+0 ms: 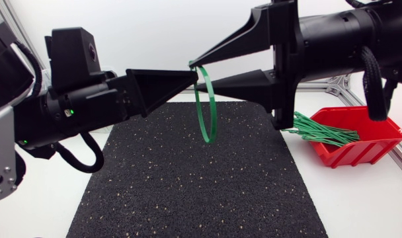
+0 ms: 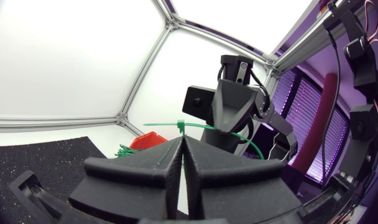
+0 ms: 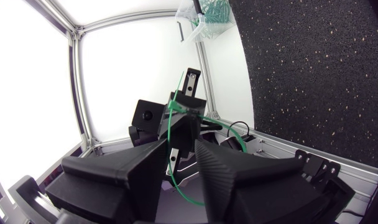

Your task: Take a green cable tie from the red box, thread the tail through the head to close it, then place it in the transparent bin on the left.

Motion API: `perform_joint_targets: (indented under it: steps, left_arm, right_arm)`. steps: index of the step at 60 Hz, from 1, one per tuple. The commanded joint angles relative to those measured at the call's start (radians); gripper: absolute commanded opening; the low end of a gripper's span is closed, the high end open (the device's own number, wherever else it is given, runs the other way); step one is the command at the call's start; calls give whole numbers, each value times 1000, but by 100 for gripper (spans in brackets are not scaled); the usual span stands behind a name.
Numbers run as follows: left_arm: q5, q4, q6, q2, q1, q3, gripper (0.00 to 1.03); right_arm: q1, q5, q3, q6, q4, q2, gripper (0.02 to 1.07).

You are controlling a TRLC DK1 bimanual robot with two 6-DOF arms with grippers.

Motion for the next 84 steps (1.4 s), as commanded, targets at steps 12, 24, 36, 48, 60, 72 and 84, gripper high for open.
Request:
perform_joint_targets:
  steps: [12,24,36,48,60,72,84]
  left_arm:
    - [63,14,95,40,29,19,3]
    - [98,-32,213,15,12,2,3]
    - [98,-84,351,-3,-25,-18,3]
    - [100,-115,457,-25,-37,-36,3]
    - [103,-148,517,-31,-34,-49,3]
    - [109,-150,521,-29,-25,-45,3]
    - [111,-150,521,-29,-22,-45,3]
  right_arm:
    - [-48,-68,-5,-4,-19,-38,71]
    - [-109,-68,-8,-28,-19,-18,71]
    - [-115,-68,9,-73,-51,23,70]
    - [-91,-68,47,-177,-120,97,66]
    - [-74,-68,99,-242,-171,129,61]
    - [-45,-57,108,-272,-200,132,43]
    - [-39,-48,96,-289,-209,144,39]
